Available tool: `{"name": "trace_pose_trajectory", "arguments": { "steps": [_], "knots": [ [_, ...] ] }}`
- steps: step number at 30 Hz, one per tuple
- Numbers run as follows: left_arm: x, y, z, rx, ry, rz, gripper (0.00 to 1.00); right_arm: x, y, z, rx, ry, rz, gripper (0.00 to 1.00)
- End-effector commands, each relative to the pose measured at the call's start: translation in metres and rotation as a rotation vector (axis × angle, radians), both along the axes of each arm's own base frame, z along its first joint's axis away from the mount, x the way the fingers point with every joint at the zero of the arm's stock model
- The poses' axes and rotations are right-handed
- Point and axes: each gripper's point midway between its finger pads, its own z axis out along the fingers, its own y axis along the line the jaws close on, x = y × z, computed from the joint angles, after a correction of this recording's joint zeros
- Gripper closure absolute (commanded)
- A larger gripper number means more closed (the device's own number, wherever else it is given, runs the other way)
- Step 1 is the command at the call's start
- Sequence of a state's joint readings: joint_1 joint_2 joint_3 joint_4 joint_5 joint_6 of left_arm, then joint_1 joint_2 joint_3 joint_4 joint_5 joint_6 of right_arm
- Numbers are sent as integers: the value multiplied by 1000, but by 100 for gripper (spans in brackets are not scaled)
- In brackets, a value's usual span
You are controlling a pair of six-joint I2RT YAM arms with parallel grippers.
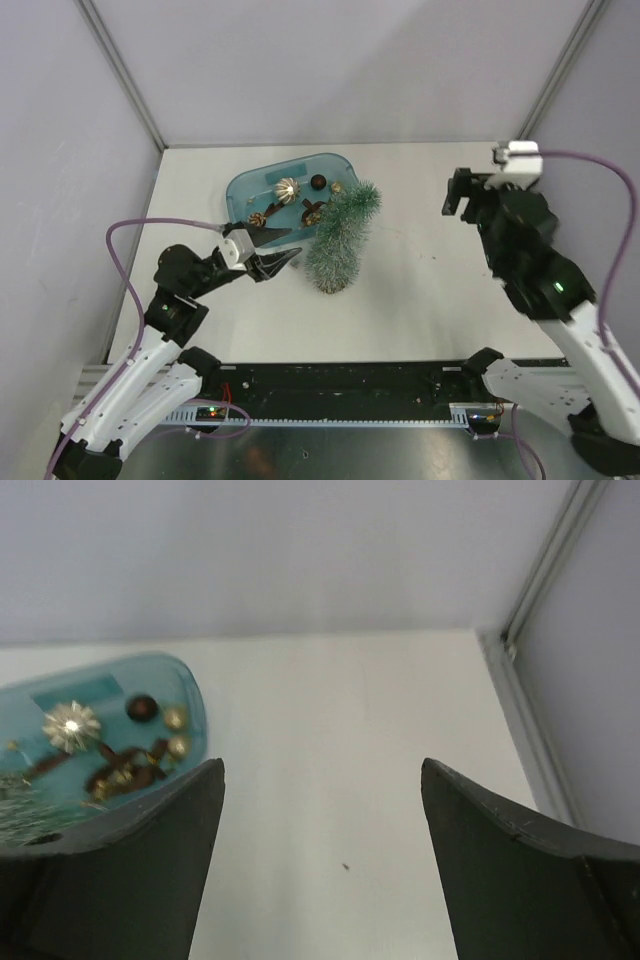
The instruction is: Decorate the small christmas tree
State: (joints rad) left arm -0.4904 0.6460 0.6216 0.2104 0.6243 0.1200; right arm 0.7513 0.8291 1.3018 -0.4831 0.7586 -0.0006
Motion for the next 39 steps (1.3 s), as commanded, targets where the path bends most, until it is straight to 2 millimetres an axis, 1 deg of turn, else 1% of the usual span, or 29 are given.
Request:
{"name": "trace_pose_trajectory", "arguments": {
  "steps": [1, 2, 4, 5, 6, 7, 9, 12, 15, 18, 21, 24, 28, 32, 36, 39],
  "knots": [
    [1, 3, 18, -31, -30, 9, 51, 44, 25, -88, 125, 313, 231, 16],
    [1, 3, 19, -31, -32, 11, 51, 47, 28, -85, 161, 306, 287, 16],
    [1, 4, 19, -27, -32, 15, 51, 53, 25, -82, 217, 296, 329, 16],
    [1, 4, 18, -25, -31, 15, 51, 57, 23, -86, 246, 313, 341, 16],
    [1, 4, 17, -24, -28, 13, 51, 58, 28, -89, 279, 335, 401, 17],
    [0, 4, 16, -22, -27, 9, 51, 60, 34, -97, 314, 367, 454, 17],
    [-1, 4, 15, -20, -27, 6, 51, 59, 46, -106, 354, 391, 553, 17],
    [-1, 4, 14, -19, -27, 5, 51, 54, 58, -116, 387, 382, 646, 18],
    [-2, 4, 13, -19, -24, 2, 51, 51, 67, -126, 419, 379, 707, 18],
    [-3, 4, 12, -20, -22, 0, 51, 51, 71, -136, 439, 382, 727, 20],
    [-3, 4, 13, -22, -23, 3, 51, 44, 73, -133, 445, 338, 750, 20],
    [-3, 4, 13, -23, -23, 4, 51, 36, 71, -131, 472, 298, 762, 20],
    [-3, 4, 13, -23, -19, -1, 51, 28, 66, -122, 513, 246, 795, 20],
    [-4, 4, 13, -24, -21, 1, 51, 19, 66, -113, 529, 214, 828, 20],
    [-4, 4, 12, -22, -18, -1, 51, 16, 69, -114, 537, 215, 853, 21],
    [-5, 4, 13, -24, -20, -2, 51, 17, 68, -117, 524, 211, 844, 23]
  ]
}}
